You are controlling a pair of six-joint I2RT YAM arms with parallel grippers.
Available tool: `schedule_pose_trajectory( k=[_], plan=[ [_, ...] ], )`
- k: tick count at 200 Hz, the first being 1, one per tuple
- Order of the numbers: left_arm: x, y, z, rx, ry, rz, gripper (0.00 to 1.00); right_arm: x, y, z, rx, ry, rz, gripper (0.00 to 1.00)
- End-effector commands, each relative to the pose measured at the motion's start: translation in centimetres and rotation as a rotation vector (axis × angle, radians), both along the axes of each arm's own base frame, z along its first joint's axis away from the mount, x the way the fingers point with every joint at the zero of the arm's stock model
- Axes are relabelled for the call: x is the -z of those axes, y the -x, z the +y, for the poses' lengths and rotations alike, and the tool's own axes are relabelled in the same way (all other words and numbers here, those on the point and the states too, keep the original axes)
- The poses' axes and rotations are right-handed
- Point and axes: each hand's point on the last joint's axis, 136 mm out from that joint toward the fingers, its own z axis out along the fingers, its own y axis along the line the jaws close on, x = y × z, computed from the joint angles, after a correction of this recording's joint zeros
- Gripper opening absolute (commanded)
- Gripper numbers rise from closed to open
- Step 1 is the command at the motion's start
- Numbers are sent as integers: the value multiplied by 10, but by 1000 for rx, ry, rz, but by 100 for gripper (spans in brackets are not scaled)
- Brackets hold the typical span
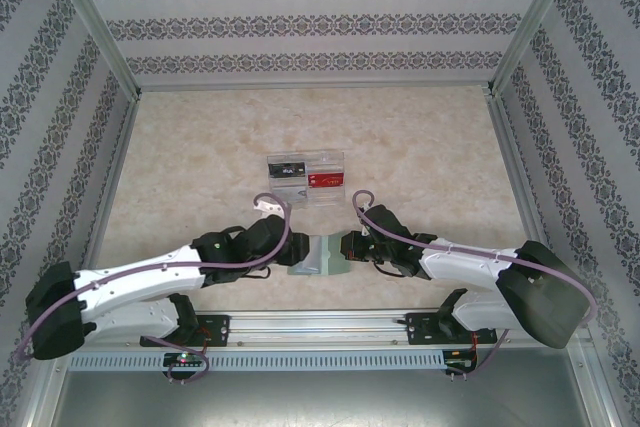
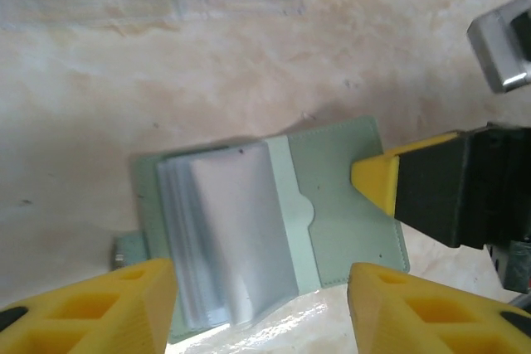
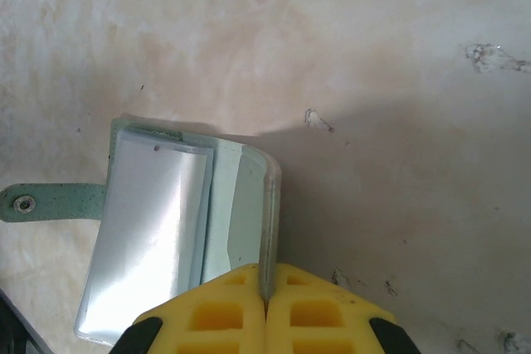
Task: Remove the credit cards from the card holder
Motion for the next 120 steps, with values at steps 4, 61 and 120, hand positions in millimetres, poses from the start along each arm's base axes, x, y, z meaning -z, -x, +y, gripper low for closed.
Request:
schedule_pose_trajectory(
  k=[4, 61, 120],
  plan=[
    [8, -1, -29, 27, 117, 44, 56, -3, -1, 0, 4, 5, -25, 0],
    [49, -4, -29, -14, 23, 114, 54, -2, 0, -2, 11, 8, -29, 0],
    [69, -6, -20, -55, -60, 143, 53, -2, 0, -2, 7, 6, -32, 0]
  ],
)
